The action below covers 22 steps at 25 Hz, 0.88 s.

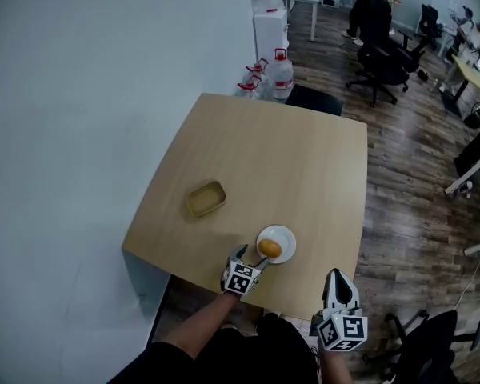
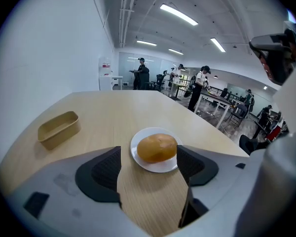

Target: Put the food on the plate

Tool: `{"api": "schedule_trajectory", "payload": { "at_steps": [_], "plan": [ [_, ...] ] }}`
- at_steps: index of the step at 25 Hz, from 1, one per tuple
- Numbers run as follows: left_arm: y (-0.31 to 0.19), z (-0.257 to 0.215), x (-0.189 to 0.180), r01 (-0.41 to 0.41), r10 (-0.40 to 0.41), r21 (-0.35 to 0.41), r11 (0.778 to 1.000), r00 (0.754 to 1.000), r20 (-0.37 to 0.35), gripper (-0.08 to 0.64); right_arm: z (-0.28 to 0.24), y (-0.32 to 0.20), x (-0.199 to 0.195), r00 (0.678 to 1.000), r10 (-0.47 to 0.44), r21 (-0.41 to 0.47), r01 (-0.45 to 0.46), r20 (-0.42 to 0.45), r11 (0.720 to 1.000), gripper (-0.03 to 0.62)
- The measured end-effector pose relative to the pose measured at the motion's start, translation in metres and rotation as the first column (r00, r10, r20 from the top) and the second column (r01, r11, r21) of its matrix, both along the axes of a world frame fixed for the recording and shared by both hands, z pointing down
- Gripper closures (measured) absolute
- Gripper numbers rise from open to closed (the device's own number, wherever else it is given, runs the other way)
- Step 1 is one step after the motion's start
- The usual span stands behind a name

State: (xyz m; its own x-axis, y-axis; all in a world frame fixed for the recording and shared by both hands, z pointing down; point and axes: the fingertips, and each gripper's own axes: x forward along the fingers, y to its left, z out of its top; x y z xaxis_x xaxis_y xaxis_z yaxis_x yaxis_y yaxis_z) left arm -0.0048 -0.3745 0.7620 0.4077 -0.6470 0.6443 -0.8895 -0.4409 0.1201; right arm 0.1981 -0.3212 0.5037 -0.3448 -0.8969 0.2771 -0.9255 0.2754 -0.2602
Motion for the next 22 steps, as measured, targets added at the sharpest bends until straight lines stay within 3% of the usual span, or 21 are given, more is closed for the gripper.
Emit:
{"api": "schedule_trajectory", "payload": {
  "at_steps": [6,11,15,22],
  "plan": [
    [0.030,-0.041,-0.009,0.092,-0.091,-0.003,0.996,0.985,-0.145,0.235,0.003,0.040,-0.025,0.996,-0.036,-0.004,0.036,-0.082,0.999,0.531],
    [0.080,-0.097,-0.034,0.122,-0.110,0.036,0.992,0.963,-0.245,0.235,-0.001,0.076,-0.045,0.992,-0.040,-0.001,0.040,-0.117,0.999,0.532],
    [0.139,-0.148,-0.063,0.181,-0.143,0.079,0.980,0.927,-0.347,0.235,-0.003,0.108,-0.059,0.992,-0.022,0.009,0.024,-0.128,1.000,0.532],
    [0.203,-0.218,-0.101,0.290,-0.185,0.167,0.942,0.867,-0.463,0.235,-0.015,0.154,-0.087,0.991,-0.017,0.042,0.023,-0.130,0.999,0.532]
  ]
}}
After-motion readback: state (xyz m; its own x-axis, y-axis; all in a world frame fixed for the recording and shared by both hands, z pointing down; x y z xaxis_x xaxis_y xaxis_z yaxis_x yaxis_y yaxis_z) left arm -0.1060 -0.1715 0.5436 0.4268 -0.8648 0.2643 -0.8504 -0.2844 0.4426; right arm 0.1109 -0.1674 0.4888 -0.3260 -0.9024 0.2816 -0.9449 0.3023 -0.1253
